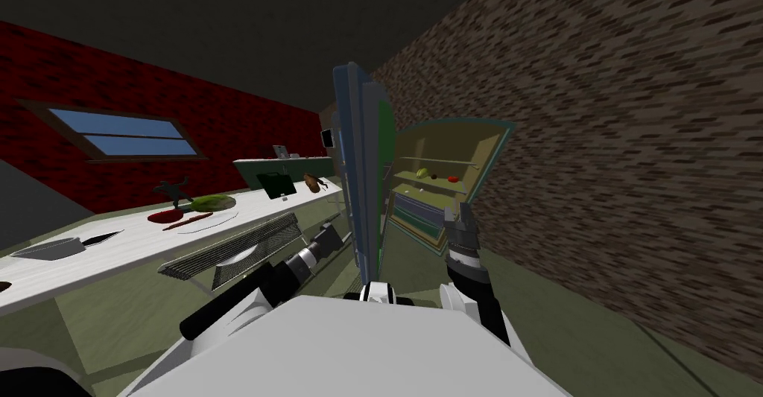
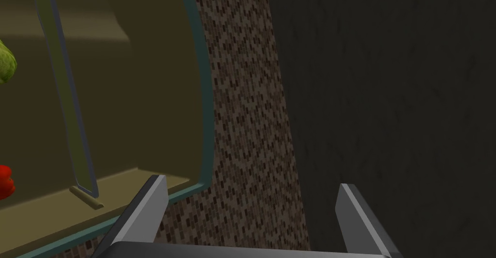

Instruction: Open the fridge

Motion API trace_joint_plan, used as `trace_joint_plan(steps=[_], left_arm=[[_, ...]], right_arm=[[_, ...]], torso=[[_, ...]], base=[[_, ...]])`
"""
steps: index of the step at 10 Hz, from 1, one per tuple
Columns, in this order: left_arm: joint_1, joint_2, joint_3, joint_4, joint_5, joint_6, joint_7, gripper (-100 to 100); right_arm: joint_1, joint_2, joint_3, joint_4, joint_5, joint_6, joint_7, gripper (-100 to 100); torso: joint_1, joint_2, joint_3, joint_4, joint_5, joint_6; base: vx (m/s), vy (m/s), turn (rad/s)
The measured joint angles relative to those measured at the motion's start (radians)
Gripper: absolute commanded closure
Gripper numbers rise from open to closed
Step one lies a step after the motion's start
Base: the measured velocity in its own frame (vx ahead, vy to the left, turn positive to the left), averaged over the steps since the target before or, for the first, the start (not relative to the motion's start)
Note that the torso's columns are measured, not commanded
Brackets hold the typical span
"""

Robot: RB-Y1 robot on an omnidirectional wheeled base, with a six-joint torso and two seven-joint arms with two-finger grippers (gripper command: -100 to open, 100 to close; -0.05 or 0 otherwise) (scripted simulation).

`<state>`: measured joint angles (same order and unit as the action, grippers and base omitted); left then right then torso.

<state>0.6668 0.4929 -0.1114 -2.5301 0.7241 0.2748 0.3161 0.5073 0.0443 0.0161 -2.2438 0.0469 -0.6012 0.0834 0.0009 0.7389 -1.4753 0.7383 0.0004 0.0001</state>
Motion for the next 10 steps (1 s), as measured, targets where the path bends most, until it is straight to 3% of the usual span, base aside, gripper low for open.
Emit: trace_joint_plan(steps=[4, 5, 10], left_arm=[[0.025, 0.059, 0.064, -0.073, 0.063, 0.038, 0.029, -100], [0.026, 0.060, 0.067, -0.076, 0.065, 0.039, 0.030, 0], [0.026, 0.060, 0.066, -0.075, 0.065, 0.039, 0.030, 0]], right_arm=[[0.000, 0.000, 0.000, 0.000, 0.000, 0.000, 0.000, 0], [0.000, 0.000, 0.000, 0.000, 0.000, 0.000, 0.000, 0], [0.000, 0.000, 0.000, 0.000, 0.000, 0.000, 0.000, 0]], torso=[[0.000, -0.001, -0.001, 0.000, 0.000, 0.000], [0.000, -0.001, 0.000, 0.000, 0.000, 0.000], [-0.001, -0.001, -0.001, 0.000, 0.000, 0.000]], base=[[0.009, -0.016, 0.073], [0.000, 0.000, 0.000], [0.000, 0.000, 0.000]])
